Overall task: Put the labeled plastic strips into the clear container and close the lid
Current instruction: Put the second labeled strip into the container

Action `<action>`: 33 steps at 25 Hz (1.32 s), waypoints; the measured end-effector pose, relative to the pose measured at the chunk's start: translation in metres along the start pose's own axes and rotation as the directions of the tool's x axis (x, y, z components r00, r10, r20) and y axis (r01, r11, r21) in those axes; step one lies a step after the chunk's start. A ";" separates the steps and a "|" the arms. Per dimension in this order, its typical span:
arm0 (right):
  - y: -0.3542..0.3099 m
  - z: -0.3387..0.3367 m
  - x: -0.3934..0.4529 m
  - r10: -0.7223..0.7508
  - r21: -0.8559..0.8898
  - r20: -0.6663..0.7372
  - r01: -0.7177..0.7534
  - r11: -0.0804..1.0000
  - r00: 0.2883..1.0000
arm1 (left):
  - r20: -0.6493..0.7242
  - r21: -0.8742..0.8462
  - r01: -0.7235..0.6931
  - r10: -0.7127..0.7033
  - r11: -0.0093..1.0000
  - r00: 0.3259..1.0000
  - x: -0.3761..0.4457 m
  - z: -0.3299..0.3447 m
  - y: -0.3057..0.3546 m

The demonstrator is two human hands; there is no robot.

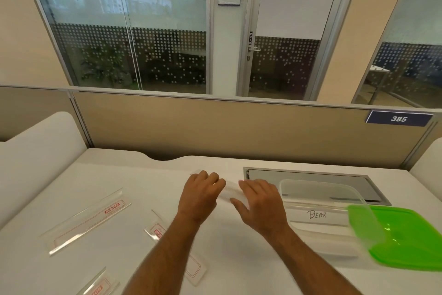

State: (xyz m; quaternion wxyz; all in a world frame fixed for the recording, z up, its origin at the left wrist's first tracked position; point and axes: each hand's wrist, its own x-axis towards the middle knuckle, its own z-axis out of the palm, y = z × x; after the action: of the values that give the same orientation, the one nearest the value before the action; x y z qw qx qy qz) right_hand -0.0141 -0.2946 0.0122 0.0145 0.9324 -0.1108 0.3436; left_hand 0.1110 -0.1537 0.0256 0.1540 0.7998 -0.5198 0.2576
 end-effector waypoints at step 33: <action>0.050 -0.079 0.019 0.179 0.821 0.536 -0.559 0.114 0.825 | 0.408 -0.843 -0.050 -0.696 -0.536 0.590 -0.008 -0.047 0.013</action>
State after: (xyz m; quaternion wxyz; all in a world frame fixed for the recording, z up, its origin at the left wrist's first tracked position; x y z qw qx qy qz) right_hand -0.0610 -0.3389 0.0822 -0.6675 0.7147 -0.1072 0.1790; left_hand 0.0845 -0.1285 0.0596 0.9165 0.3537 -0.0757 -0.1708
